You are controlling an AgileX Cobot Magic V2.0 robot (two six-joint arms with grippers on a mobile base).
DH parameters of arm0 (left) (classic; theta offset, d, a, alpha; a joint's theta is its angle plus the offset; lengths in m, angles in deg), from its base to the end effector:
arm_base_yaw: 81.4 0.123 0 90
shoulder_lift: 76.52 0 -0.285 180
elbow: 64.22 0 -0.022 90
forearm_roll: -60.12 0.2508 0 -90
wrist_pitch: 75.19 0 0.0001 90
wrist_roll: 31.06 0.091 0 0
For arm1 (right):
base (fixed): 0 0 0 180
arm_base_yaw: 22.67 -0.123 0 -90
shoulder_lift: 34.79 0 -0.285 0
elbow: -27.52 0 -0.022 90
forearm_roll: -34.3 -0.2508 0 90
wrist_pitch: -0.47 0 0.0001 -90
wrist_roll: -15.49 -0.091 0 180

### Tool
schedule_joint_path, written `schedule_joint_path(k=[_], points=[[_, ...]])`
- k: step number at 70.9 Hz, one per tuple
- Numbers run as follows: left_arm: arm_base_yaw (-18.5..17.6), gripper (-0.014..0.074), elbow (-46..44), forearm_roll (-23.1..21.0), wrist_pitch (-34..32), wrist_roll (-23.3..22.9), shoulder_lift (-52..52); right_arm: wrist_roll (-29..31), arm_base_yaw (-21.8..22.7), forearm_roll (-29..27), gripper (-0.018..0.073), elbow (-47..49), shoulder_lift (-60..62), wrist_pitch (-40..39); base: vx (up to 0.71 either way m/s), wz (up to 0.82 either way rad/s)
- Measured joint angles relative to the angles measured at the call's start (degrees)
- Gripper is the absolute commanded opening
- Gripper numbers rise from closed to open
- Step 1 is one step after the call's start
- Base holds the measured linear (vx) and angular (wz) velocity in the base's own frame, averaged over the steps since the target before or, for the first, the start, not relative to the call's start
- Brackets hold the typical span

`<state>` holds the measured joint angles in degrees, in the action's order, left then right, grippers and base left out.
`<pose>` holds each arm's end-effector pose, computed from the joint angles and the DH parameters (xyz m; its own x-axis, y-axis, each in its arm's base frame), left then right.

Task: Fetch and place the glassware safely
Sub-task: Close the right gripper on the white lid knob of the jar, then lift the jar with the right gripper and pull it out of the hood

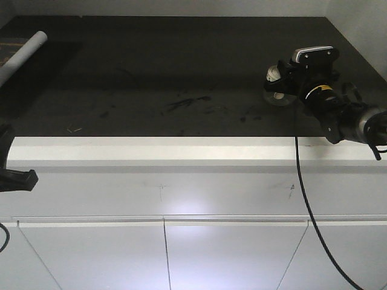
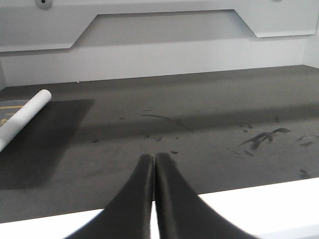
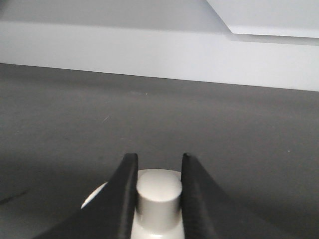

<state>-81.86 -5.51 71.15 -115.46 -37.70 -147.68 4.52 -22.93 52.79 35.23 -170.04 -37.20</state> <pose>0.2048 -0.0129 0.2485 0.0020 0.0315 -0.9995 0.1316 0.9908 0.0315 0.5038 0.0199 0.1861 -0.0098 -0.0660 -0.9978 -0.1993 0.9779 -0.0627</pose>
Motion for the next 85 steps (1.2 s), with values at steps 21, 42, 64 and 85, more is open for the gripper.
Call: schedule_joint_path(k=[21, 42, 64, 85], points=[[0.00, -0.0007, 0.00, 0.00, 0.00, 0.00, 0.00, 0.06, 0.00, 0.14, -0.0006, 0.00, 0.90, 1.49, 0.00, 0.00], [0.00, -0.0007, 0.00, 0.00, 0.00, 0.00, 0.00, -0.06, 0.00, 0.39, -0.0004, -9.99, 11.52, 3.24, 0.00, 0.00], [0.00, -0.0007, 0.00, 0.00, 0.00, 0.00, 0.00, -0.06, 0.00, 0.44, -0.0004, -30.00, 29.76, 1.38, 0.00, 0.00], [0.00, -0.0007, 0.00, 0.00, 0.00, 0.00, 0.00, -0.20, 0.00, 1.39, -0.0004, -45.69, 50.39, 0.53, 0.00, 0.00]])
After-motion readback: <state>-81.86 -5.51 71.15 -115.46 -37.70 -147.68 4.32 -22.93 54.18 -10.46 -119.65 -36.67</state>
